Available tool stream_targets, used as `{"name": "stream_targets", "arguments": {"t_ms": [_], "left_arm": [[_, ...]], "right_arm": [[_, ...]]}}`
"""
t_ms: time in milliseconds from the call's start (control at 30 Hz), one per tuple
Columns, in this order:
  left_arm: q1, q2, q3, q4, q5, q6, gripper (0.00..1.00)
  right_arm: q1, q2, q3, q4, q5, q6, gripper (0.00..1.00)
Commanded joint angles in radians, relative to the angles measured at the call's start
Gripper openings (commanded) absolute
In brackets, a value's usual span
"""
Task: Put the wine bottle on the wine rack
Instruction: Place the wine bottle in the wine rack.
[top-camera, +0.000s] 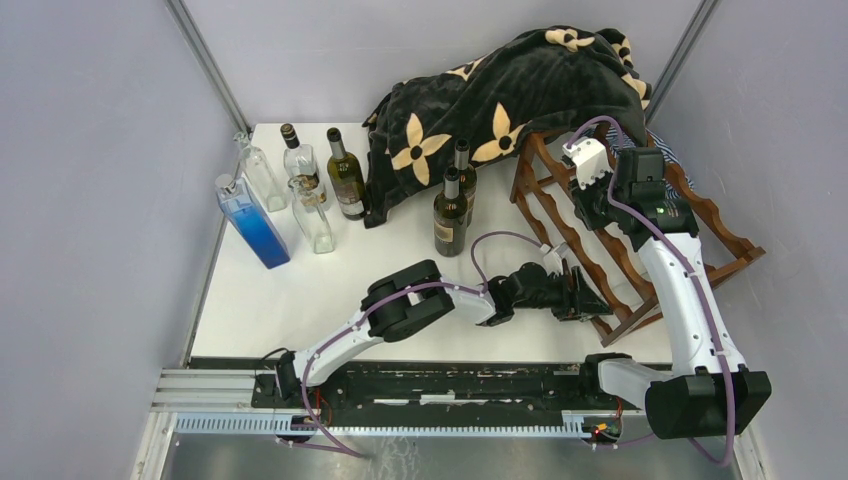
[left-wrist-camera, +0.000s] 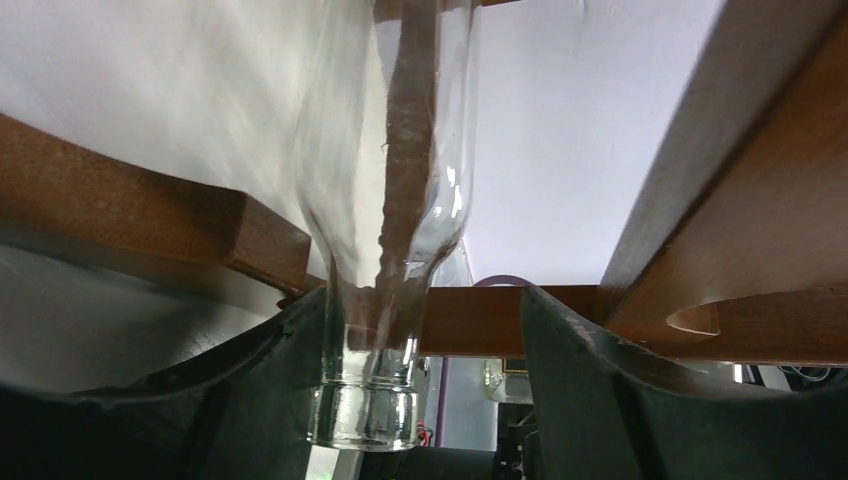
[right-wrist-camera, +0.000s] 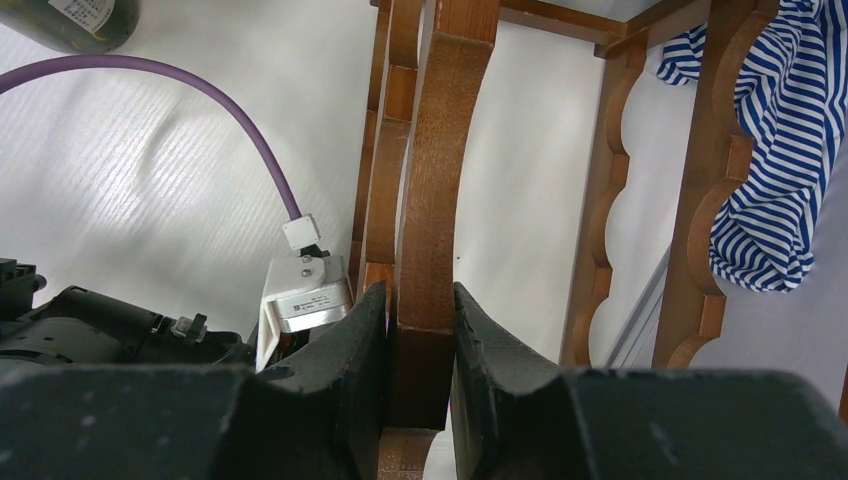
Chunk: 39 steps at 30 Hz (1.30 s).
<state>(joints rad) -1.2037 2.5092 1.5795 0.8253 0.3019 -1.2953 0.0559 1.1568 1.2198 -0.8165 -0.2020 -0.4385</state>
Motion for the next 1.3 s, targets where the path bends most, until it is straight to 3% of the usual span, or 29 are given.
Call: {"name": "stream_targets", "arguments": {"t_ms": [0,133,400,633,1033,1267], "left_arm": [[0.0,-0.078,-0.022,0.031,-0.024,-0.014,0.79],[0.0,-0.119,-0.074,0.004,-0.06,0.027,0.89],[0.0,-0.159,-0.092,-0.135,-0.097,0.092,0.93],[0.001,-0.155,-0.084,-0.153,-0.104,0.097,0.87],[0.004,-0.255,-0.189,-0.163,-0.189,0.193,0.89],[0.003,-0.327,-0.223,-0.25,-0.236,0.278,0.86]], "right_arm": [[0.034,-0.003,0.019,0.019,-0.162,-0.026,0.14],[0.034,-0.006,0.017,0.018,-0.159,-0.028,0.14],[0.034,-0.009,0.013,0.019,-0.161,-0.031,0.14],[0.033,-0.008,0.012,0.017,-0.16,-0.031,0.14],[0.034,-0.011,0.012,0.014,-0.163,-0.035,0.14],[0.034,-0.009,0.016,0.014,-0.164,-0.035,0.14]]}}
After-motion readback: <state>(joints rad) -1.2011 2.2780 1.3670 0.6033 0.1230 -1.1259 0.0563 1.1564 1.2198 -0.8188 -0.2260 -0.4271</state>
